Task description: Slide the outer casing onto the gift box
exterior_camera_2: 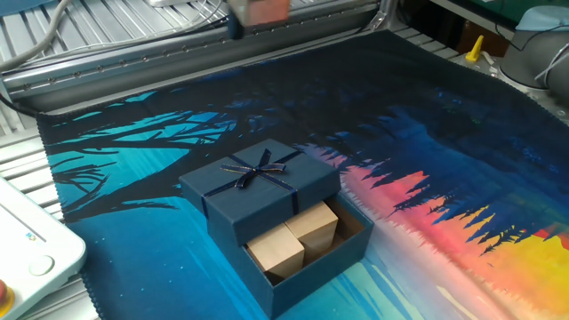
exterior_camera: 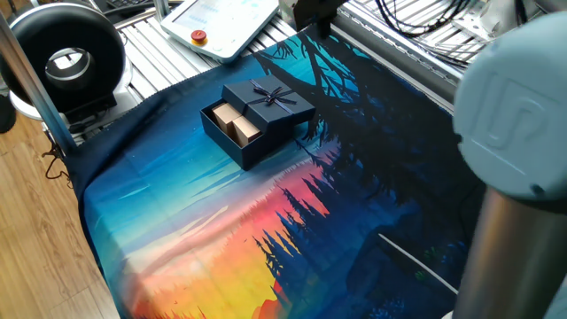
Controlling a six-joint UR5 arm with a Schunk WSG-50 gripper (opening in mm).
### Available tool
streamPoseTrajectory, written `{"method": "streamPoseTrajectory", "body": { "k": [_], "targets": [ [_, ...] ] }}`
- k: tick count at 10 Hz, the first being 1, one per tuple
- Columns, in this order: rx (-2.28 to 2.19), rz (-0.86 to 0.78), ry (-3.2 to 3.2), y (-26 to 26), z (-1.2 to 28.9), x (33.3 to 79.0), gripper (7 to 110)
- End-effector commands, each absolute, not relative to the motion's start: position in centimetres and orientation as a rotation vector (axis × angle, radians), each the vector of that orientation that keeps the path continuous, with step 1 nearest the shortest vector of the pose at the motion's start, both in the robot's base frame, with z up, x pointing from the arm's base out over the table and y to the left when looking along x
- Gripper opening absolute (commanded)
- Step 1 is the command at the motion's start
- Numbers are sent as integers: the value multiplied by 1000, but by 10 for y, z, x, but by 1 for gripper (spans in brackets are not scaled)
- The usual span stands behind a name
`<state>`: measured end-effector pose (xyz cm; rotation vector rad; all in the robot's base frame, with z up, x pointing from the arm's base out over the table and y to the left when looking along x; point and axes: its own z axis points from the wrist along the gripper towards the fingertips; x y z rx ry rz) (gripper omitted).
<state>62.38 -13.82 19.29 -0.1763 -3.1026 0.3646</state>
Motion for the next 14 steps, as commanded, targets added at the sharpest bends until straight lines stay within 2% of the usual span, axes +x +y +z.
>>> {"method": "streamPoseTrajectory", "body": {
  "k": [1, 3, 11, 14],
  "targets": [
    [-180, 396, -3120, -141, 191, 649, 7],
    [-206, 343, -3125, -129, 190, 655, 7],
    [-307, 351, -3105, -130, 190, 651, 7],
    [-385, 281, -3117, -119, 188, 654, 7]
  ]
}}
